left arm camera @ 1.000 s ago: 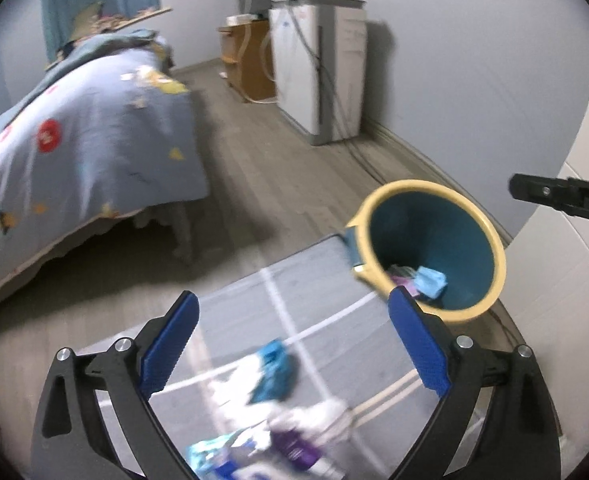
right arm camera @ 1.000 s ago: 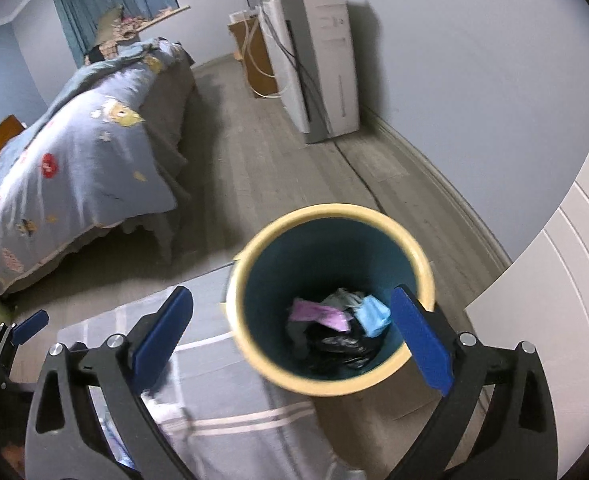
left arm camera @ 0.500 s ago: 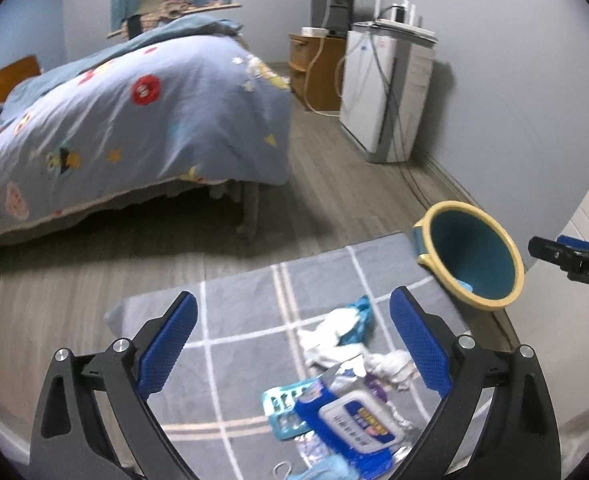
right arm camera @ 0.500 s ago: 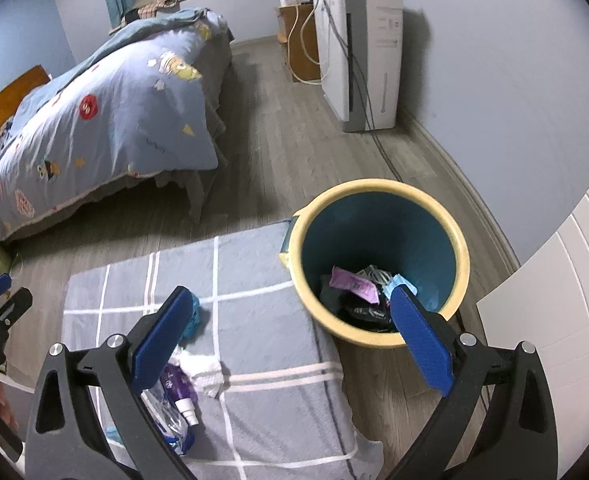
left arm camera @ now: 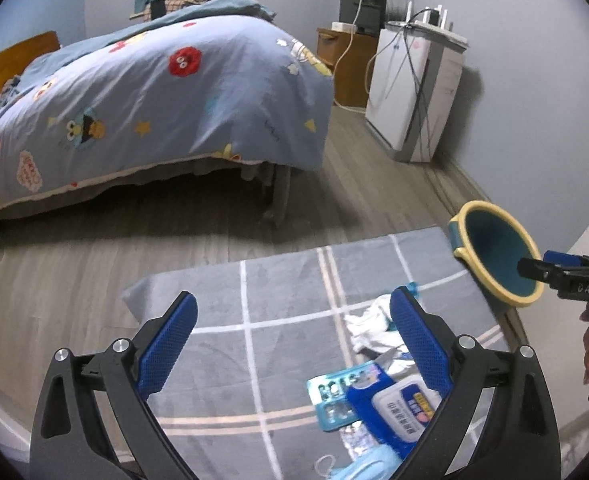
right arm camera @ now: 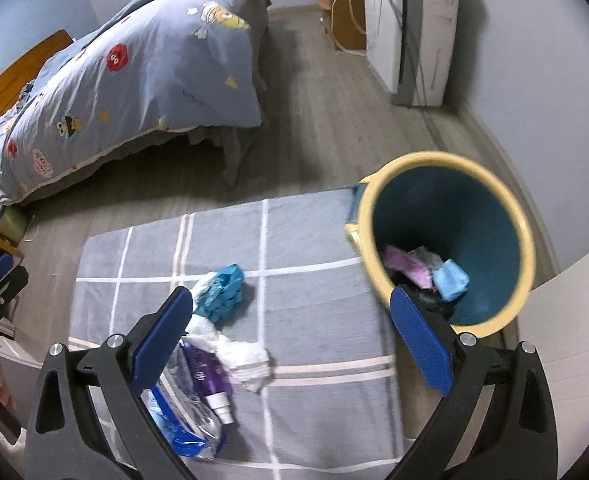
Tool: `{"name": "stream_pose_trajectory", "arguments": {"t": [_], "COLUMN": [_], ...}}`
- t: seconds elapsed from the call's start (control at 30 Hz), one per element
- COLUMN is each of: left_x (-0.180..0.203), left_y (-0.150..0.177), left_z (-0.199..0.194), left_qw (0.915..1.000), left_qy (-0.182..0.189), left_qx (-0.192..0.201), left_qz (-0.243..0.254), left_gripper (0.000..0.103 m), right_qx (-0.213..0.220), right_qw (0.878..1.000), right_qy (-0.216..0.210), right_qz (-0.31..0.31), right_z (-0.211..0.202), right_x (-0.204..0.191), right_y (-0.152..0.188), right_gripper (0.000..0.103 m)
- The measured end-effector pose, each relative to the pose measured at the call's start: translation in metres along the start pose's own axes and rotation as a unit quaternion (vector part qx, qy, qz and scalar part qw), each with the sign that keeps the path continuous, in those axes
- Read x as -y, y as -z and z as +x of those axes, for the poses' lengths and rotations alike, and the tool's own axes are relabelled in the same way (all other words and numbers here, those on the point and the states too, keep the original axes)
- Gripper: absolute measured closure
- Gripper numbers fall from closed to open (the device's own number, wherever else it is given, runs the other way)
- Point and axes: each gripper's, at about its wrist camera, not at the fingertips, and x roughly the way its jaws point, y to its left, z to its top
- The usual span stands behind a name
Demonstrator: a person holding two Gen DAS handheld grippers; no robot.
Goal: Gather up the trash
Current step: 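Move both open tools back over the trash on the mat, then grasp the crumpled blue cloth with the right tool while the left tool grasps white tissue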
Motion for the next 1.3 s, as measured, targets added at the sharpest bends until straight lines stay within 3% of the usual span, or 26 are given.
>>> {"name": "stream_pose_trajectory", "arguments": {"t": [0.5, 0.6, 0.67, 0.73, 1.03, 1.1, 1.13, 1.3], "left_x": [-0.028, -0.029, -0.026, -0.023, -0.012, -0.010, -0.008, 0.004], "left_y": [0.014, 0.018, 0.020, 0.021, 0.015, 0.015, 0.014, 0.013], "left_z": [0.022, 0.032, 0.038, 0.043, 0.054, 0.058, 0.060, 0.069], "left_qw": [0.9983, 0.9973, 0.9968, 0.9963, 0.9966, 0.9965, 0.9962, 0.9952], "left_qy": [-0.030, -0.033, -0.032, -0.032, -0.006, -0.003, -0.003, 0.001], "left_qx": [-0.041, -0.055, -0.061, -0.064, -0.067, -0.070, -0.072, -0.078], "left_qz": [0.028, 0.035, 0.042, 0.048, 0.047, 0.047, 0.048, 0.059], "left_gripper": [0.007, 0.007, 0.007, 0.007, 0.007, 0.007, 0.007, 0.007], "right_qx": [-0.076, -0.084, -0.088, -0.095, -0.125, -0.138, -0.145, -0.135], "right_qw": [0.997, 0.996, 0.995, 0.994, 0.988, 0.984, 0.981, 0.981], "right_qy": [-0.021, -0.029, -0.036, -0.036, -0.041, -0.061, -0.072, -0.088], "right_qz": [0.000, 0.014, 0.027, 0.036, 0.076, 0.095, 0.105, 0.104], "right_z": [0.078, 0.090, 0.097, 0.105, 0.143, 0.154, 0.157, 0.146], "right_x": [-0.049, -0.052, -0.050, -0.048, -0.037, -0.035, -0.033, -0.032], "right_y": [-0.002, -0.004, -0.007, -0.009, -0.016, -0.014, -0.012, -0.017], "right_gripper": [0.007, 0.027, 0.047, 0.057, 0.057, 0.069, 0.081, 0.089]}}
